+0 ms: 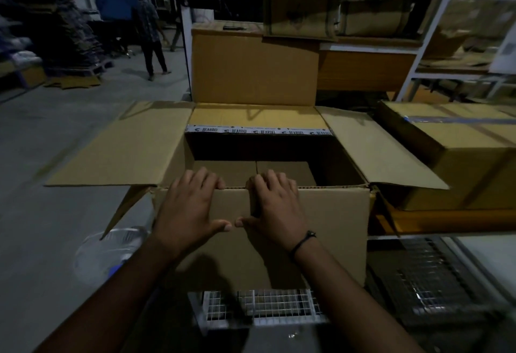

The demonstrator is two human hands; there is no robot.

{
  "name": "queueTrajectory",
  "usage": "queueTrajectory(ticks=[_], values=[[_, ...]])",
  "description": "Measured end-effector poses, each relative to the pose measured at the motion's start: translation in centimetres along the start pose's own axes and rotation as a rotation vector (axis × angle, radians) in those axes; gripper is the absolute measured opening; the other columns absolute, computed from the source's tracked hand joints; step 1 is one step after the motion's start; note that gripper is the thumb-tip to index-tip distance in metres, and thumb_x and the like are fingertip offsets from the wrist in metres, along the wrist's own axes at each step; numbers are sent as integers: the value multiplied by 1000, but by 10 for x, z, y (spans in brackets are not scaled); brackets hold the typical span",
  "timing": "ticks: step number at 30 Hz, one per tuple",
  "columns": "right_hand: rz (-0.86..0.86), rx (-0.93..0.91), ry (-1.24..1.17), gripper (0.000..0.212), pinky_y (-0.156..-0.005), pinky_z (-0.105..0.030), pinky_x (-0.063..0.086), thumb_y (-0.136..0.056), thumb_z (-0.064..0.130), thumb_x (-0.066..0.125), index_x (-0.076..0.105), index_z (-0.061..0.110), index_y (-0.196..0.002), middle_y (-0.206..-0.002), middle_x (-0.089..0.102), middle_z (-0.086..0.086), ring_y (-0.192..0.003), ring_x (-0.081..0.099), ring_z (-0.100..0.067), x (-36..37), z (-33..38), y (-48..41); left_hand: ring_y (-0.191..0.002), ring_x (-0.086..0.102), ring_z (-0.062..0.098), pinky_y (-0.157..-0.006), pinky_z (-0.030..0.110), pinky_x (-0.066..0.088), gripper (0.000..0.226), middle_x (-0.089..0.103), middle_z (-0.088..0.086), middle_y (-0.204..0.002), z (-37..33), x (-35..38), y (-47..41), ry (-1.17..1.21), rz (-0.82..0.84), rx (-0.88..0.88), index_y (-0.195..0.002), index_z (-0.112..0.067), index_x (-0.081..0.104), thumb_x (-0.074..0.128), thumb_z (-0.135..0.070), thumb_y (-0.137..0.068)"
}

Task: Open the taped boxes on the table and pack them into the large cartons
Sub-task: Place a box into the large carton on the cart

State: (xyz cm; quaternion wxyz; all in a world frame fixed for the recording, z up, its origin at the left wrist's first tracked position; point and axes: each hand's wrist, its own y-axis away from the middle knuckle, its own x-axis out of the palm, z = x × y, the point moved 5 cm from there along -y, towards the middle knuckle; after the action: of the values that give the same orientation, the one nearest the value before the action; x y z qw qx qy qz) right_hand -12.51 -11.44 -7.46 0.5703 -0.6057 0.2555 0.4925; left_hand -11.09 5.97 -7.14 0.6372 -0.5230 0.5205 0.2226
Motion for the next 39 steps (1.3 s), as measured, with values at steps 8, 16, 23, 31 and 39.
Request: queueTrajectory(ticks=[8, 16, 23, 31, 39], values=[[-146, 203, 84, 80, -83, -35, 42, -65, 91, 54, 51, 22, -106, -105, 48, -1, -93, 41, -19, -5, -52, 15, -105, 39, 13, -86, 33, 34, 75, 43, -13, -115, 4, 4, 5, 63, -12, -105, -114, -40, 46, 86, -67, -56], [-60, 136, 150, 86, -85, -38, 35, -65, 94, 46, 53, 27, -119, -119, 48, -4, -102, 38, -22, -2, -55, 4, -105, 38, 12, -86, 32, 33, 72, 43, -15, -113, 3, 3, 6, 66, -34, -136, -111, -42, 44, 86, -66, -56], [191, 35, 43, 63, -97, -32, 33, -88, 68, 57, 50, 29, -138, -135, 57, 3, -120, 50, -16, -7, -37, -2, -89, 48, 6, -74, 31, 47, 36, 52, -19, -96, -1, -12, -19, 183, -13, -180, -91, -41, 51, 76, -62, -75], [107, 82, -5, 58, -87, -33, 36, -85, 59, 68, 62, 22, -130, -120, 66, -2, -108, 59, -22, -8, -33, 3, -116, 63, 16, -94, 44, 53, 50, 70, -11, -126, -23, 16, -25, 333, 160, -21, -131, -37, 63, 68, -61, -88], [365, 212, -291, 46, -86, -30, 55, -87, 36, 75, 63, 27, -131, -117, 70, 3, -101, 63, -9, -21, -36, -17, -107, 66, 16, -88, 40, 55, 46, 73, -9, -115, -22, 18, -29, 339, 102, -27, -126, -38, 67, 70, -61, -86]])
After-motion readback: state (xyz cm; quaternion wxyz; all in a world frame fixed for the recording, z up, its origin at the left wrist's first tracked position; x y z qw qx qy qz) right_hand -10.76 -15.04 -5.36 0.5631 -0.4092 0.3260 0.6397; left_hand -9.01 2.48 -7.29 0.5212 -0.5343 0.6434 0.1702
